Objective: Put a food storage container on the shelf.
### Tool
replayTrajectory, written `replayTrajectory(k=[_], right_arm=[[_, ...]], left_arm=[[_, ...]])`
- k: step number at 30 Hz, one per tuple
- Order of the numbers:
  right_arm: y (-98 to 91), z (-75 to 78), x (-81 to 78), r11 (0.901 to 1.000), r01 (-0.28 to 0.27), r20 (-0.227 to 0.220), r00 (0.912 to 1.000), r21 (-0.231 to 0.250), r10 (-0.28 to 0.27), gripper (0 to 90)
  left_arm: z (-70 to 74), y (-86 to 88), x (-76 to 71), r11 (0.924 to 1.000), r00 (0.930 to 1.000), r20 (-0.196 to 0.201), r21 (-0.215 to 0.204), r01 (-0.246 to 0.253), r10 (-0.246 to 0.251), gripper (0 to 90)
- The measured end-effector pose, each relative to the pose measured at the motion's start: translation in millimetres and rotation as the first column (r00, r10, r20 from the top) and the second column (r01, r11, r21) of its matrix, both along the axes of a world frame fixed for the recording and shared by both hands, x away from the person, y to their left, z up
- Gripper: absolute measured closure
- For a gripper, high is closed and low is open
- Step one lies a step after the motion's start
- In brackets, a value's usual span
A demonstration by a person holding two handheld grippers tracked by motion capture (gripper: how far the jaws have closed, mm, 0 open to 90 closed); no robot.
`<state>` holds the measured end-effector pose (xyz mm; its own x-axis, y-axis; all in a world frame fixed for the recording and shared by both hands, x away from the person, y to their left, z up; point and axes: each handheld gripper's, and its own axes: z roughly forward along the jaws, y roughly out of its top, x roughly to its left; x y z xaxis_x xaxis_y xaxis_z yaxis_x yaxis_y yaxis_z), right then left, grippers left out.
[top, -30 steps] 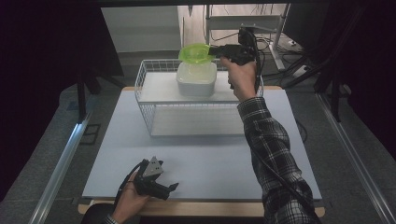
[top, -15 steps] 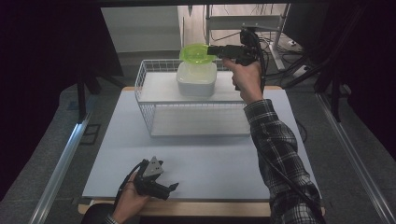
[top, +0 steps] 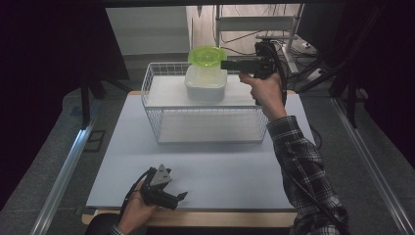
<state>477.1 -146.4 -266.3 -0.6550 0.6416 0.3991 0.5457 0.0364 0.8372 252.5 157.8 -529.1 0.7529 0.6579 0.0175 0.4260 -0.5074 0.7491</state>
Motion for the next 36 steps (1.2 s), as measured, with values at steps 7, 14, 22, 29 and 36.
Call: replayTrajectory(k=[7, 14, 22, 29, 36], right_arm=[[-2.9, -8.7, -10.7, 0.9986, -0.014, 0.027, 0.9995, -0.051, 0.015, 19.3], [-6.3, -18.5, -22.8, 0.9946, -0.023, 0.063, 0.9976, -0.102, 0.029, 16.4], [-10.8, -37.1, -45.5, 0.9869, -0.052, 0.106, 0.9920, -0.153, 0.068, 11.4], [-16.1, -70.6, -73.5, 0.9733, -0.084, 0.118, 0.9869, -0.214, 0.111, 7.0], [-23.9, -119.7, -100.2, 0.9494, -0.095, 0.111, 0.9847, -0.299, 0.134, 3.5]], left_arm=[[-0.5, -0.1, 0.1, 1.0000, 1.0000, -0.002, 0.001, -0.001, 0.001, 2.2], [-0.4, 0.0, 0.1, 1.0000, 1.0000, 0.000, -0.001, -0.002, 0.002, 2.2], [-0.8, -0.2, 0.1, 1.0000, 1.0000, 0.001, 0.000, -0.004, 0.004, 2.2], [-0.8, 0.1, 0.2, 1.0000, 1.0000, 0.003, -0.001, -0.006, 0.006, 2.2], [-1.0, -0.4, 0.1, 1.0000, 1.0000, -0.001, 0.001, -0.007, 0.007, 2.2]])
